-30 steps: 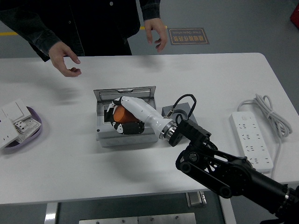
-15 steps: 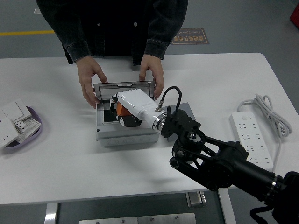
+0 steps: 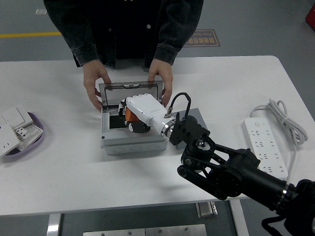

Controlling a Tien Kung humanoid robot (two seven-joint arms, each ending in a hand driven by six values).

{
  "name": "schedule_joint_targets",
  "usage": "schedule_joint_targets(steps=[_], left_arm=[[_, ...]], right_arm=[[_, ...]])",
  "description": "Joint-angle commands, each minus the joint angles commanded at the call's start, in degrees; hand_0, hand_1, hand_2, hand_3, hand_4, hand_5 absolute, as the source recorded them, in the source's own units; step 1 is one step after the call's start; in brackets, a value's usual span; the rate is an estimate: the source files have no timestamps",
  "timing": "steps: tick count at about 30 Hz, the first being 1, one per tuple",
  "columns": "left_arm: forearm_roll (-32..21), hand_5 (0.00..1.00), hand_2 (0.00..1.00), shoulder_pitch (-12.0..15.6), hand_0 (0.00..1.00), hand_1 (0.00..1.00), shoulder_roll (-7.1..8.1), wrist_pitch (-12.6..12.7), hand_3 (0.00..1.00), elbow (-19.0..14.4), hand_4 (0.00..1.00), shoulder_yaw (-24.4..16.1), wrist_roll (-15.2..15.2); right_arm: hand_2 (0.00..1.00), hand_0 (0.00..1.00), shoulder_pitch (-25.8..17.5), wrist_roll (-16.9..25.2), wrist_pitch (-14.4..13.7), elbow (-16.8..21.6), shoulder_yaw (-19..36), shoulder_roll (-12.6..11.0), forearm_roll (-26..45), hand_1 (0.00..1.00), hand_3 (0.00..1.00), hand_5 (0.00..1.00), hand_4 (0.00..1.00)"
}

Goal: Pick up the cylinder from the cube,place it in the box,flap close box

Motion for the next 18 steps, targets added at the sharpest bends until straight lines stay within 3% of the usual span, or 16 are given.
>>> schedule_joint_targets(steps=[3, 4, 9, 10, 15, 16, 18], left_arm=[[0.10, 0.169, 0.605, -0.05, 0.590, 0.610, 0.09, 0.00, 0.623, 0.00, 0.633, -0.07, -0.02], [0.13, 0.168, 0.605, -0.07, 0.590, 0.610, 0.10, -0.01, 0.623, 0.00, 0.633, -0.08, -0.02], [0.22, 0.168, 0.605, -0.12, 0.590, 0.610, 0.03, -0.04, 0.623, 0.00, 0.633, -0.09, 0.01], [0.20, 0.166, 0.605, -0.12, 0.590, 0.610, 0.03, -0.04, 0.623, 0.00, 0.633, -0.07, 0.01], [0.18, 0.166, 0.605, -0.14, 0.590, 0.610, 0.04, -0.05, 0.623, 0.00, 0.633, 0.01, 0.01], [0.18, 0.166, 0.605, -0.15, 0.590, 0.610, 0.04, -0.04, 0.623, 0.00, 0.632, 0.01, 0.01], [0.14, 0.166, 0.605, -0.18, 0.590, 0.610, 0.04, -0.04, 0.623, 0.00, 0.632, 0.07, -0.02]], right_arm=[[0.587, 0.705, -0.13, -0.04, 0.13, -0.21, -0.19, -0.01, -0.02, 0.624, 0.593, 0.002, 0.497], [0.620, 0.749, -0.19, -0.08, 0.20, -0.27, -0.26, -0.04, -0.02, 0.639, 0.639, 0.101, 0.460], [0.620, 0.749, -0.31, -0.19, 0.51, -0.44, -0.42, -0.07, 0.11, 0.639, 0.639, 0.101, 0.460], [0.643, 0.821, -0.33, -0.20, 0.54, -0.45, -0.43, -0.08, 0.15, 0.671, 0.655, 0.266, 0.562], [0.643, 0.821, -0.42, 0.13, 0.82, -0.54, -0.47, -0.11, 0.55, 0.671, 0.655, 0.266, 0.562], [0.658, 0.818, -0.43, 0.24, 0.86, -0.55, -0.48, -0.11, 0.60, 0.676, 0.661, 0.291, 0.672], [0.658, 0.818, -0.46, 0.53, 0.94, -0.56, -0.50, -0.10, 0.75, 0.676, 0.661, 0.291, 0.672]])
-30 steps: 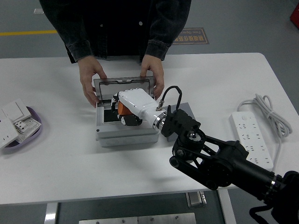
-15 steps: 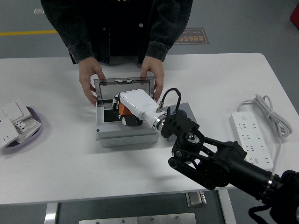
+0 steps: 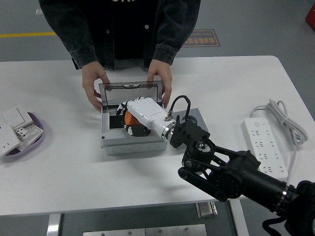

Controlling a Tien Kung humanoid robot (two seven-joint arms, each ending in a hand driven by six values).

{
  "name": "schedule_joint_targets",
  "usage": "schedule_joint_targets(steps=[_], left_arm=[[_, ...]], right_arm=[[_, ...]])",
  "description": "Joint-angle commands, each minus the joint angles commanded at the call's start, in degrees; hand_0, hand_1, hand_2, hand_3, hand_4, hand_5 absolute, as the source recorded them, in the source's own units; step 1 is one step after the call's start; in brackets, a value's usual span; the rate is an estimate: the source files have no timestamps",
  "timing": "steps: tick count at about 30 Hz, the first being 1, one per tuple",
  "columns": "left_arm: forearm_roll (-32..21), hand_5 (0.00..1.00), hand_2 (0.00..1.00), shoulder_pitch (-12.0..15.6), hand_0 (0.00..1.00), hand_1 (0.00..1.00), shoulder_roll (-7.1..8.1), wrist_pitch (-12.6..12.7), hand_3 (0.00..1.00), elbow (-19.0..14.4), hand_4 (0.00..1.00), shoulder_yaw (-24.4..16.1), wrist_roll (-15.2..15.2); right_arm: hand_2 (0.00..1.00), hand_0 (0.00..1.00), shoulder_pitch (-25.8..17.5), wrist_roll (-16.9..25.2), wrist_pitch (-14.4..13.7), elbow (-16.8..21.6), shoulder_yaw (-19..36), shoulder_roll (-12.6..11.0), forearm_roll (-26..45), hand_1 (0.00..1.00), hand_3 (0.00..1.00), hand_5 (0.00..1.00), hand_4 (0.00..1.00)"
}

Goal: Pick up the cylinder from the cube,place it in the box,flap close box

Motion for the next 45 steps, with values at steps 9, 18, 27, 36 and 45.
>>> schedule_joint_targets(steps=[9, 18, 27, 36, 45], left_arm=[[-0.06, 0.166, 0.605, -0.07, 0.590, 0.610, -0.07, 0.01, 0.623, 0.00, 0.632, 0.10, 0.02], [-0.47, 0.166, 0.605, 0.05, 0.589, 0.610, -0.35, 0.05, 0.622, 0.00, 0.629, 0.39, -0.01], [-0.47, 0.165, 0.605, -0.07, 0.589, 0.610, -0.31, 0.05, 0.622, 0.00, 0.628, 0.47, 0.01], [-0.16, 0.167, 0.604, -0.21, 0.589, 0.610, -0.18, 0.00, 0.622, 0.00, 0.619, 0.38, 0.10], [-0.02, 0.169, 0.604, -0.48, 0.589, 0.610, -0.18, -0.04, 0.620, 0.00, 0.616, 0.45, 0.08]], right_arm=[[0.661, 0.822, -0.43, 1.58, -0.13, 0.46, 0.01, -0.35, 3.95, 0.676, 0.689, 0.364, 0.830], [0.659, 0.821, -1.12, 4.33, -1.75, 9.37, 2.62, -4.51, 17.89, 0.673, 0.709, 0.415, 0.936], [0.650, 0.806, 1.07, 5.18, -2.40, 11.82, 4.64, -6.44, 24.88, 0.668, 0.706, 0.413, 0.928], [0.639, 0.796, 6.44, 5.40, -2.43, 5.17, 4.18, -6.86, 26.32, 0.654, 0.693, 0.399, 0.901], [0.634, 0.794, 9.11, 6.35, -2.26, -2.47, 1.70, -7.02, 28.39, 0.656, 0.694, 0.402, 0.900]])
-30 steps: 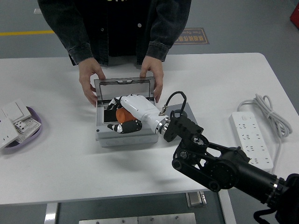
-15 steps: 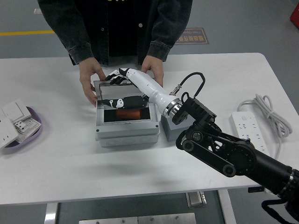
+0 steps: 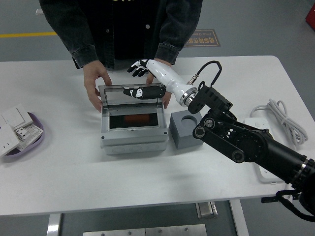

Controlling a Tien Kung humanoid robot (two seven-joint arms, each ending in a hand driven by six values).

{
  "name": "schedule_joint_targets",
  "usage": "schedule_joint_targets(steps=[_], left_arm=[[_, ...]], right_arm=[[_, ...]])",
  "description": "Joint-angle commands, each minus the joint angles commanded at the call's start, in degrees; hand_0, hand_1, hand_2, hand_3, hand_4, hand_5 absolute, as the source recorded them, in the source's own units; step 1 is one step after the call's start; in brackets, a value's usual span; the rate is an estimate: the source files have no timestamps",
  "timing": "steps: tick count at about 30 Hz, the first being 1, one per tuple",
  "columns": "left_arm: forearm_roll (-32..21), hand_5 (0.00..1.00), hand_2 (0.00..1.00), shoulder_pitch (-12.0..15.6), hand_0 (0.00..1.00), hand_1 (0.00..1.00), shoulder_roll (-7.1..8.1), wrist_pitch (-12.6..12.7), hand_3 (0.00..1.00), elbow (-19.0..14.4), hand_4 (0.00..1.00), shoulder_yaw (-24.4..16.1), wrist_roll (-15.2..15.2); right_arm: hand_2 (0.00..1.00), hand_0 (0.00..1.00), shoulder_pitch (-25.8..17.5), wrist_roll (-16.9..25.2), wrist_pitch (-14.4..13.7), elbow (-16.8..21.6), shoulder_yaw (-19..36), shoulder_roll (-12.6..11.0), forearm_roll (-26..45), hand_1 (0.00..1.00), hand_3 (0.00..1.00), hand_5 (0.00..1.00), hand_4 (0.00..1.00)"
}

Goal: Pick up the cylinder from the cube,place it in the box,flap close box

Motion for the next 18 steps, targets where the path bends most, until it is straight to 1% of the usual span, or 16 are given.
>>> schedule_joint_targets(steps=[3, 7, 14, 18], left_arm=[[0.05, 0.168, 0.604, -0.01, 0.588, 0.610, -0.07, -0.01, 0.621, 0.00, 0.614, 0.00, 0.01], [0.06, 0.168, 0.603, -0.03, 0.589, 0.610, -0.11, 0.01, 0.620, 0.00, 0.613, -0.07, -0.05], [0.02, 0.168, 0.603, 0.15, 0.589, 0.610, -0.21, 0.06, 0.621, 0.00, 0.614, -0.24, -0.11], [-0.14, 0.168, 0.603, 0.18, 0.589, 0.610, -0.26, 0.07, 0.621, 0.00, 0.614, -0.09, -0.24]], right_arm=[[0.632, 0.795, -0.47, 0.11, -0.05, 0.00, -0.84, -0.27, -0.02, 0.656, 0.690, 0.404, 0.895], [0.632, 0.795, -1.99, -0.25, -0.22, 2.83, -1.64, -1.49, -1.11, 0.652, 0.691, 0.401, 0.892], [0.629, 0.797, -5.78, -1.81, -0.41, 10.93, -3.26, -4.78, -5.04, 0.646, 0.688, 0.404, 0.888], [0.629, 0.797, -7.75, -3.31, -0.52, 15.65, -4.33, -5.98, -8.31, 0.646, 0.688, 0.404, 0.888]])
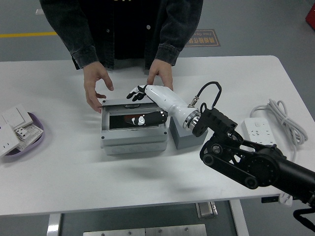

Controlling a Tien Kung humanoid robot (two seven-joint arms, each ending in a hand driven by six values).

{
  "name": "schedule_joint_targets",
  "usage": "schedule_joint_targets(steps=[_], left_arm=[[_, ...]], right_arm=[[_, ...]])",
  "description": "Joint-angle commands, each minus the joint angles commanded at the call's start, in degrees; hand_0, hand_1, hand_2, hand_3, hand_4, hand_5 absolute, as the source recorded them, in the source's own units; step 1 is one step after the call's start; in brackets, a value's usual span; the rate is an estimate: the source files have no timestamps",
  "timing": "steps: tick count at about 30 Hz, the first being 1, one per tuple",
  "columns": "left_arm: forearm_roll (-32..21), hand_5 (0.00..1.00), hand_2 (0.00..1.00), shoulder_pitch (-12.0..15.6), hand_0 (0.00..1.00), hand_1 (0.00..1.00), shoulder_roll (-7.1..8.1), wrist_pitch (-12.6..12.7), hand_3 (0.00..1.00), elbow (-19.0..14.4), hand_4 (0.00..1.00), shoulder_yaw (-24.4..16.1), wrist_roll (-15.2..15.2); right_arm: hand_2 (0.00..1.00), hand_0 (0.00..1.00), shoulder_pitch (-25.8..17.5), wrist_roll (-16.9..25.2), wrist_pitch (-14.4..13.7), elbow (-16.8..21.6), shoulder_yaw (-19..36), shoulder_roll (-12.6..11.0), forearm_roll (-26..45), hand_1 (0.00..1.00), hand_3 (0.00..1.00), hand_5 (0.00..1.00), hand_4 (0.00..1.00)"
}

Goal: Pick up the cylinder from the cube,place it in the box,flap close box

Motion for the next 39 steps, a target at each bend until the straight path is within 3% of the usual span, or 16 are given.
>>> schedule_joint_targets(steps=[4, 6, 7, 11, 12, 13, 24, 33, 39], left_arm=[[-0.11, 0.169, 0.603, 0.01, 0.589, 0.610, 0.01, 0.02, 0.621, 0.00, 0.614, 0.07, -0.11], [-0.08, 0.169, 0.603, 0.03, 0.589, 0.610, 0.00, 0.03, 0.621, 0.00, 0.614, 0.01, -0.10], [-0.07, 0.167, 0.603, 0.04, 0.588, 0.610, 0.00, 0.02, 0.621, 0.00, 0.615, 0.01, -0.11], [-0.07, 0.167, 0.603, 0.07, 0.588, 0.610, -0.01, 0.02, 0.621, 0.00, 0.615, 0.01, -0.10], [-0.08, 0.167, 0.603, 0.10, 0.588, 0.610, -0.02, 0.03, 0.621, 0.00, 0.615, 0.01, -0.10], [-0.07, 0.167, 0.604, 0.13, 0.589, 0.610, -0.02, 0.02, 0.622, 0.00, 0.616, -0.01, -0.08], [-0.09, 0.168, 0.604, 0.55, 0.588, 0.610, -0.28, 0.08, 0.621, 0.00, 0.616, -0.21, 0.01], [-0.61, 0.167, 0.604, 0.32, 0.589, 0.610, 0.03, 0.08, 0.621, 0.00, 0.617, 0.32, -0.01], [-0.04, 0.167, 0.605, 0.37, 0.589, 0.610, 0.67, -0.05, 0.622, 0.00, 0.618, 0.20, 0.12]], right_arm=[[0.626, 0.783, -1.96, -0.59, 0.35, 2.58, -2.17, -0.42, -1.35, 0.643, 0.688, 0.402, 0.877], [0.626, 0.783, -2.56, -0.26, 0.42, 2.46, -2.73, -0.31, -0.76, 0.643, 0.688, 0.402, 0.877], [0.626, 0.774, -2.78, -0.15, 0.45, 2.35, -2.78, -0.26, -0.61, 0.642, 0.668, 0.377, 0.800], [0.626, 0.774, -3.68, 0.35, 0.28, 2.38, -0.67, -0.37, -0.75, 0.642, 0.668, 0.377, 0.800], [0.626, 0.774, -3.94, 0.46, 0.23, 2.65, 0.32, -0.54, -0.91, 0.642, 0.668, 0.377, 0.800], [0.624, 0.765, -4.31, 0.60, 0.22, 3.07, 1.68, -0.78, -1.15, 0.643, 0.661, 0.340, 0.703], [0.623, 0.764, -12.24, 4.92, 0.58, 7.63, 16.30, -3.15, 1.06, 0.644, 0.658, 0.338, 0.683], [0.619, 0.742, -20.89, 11.25, 1.30, 6.85, 28.87, -3.61, 11.53, 0.633, 0.649, 0.315, 0.672], [0.616, 0.727, -23.58, 13.98, 1.71, 5.43, 32.58, -2.63, 15.75, 0.629, 0.649, 0.304, 0.685]])
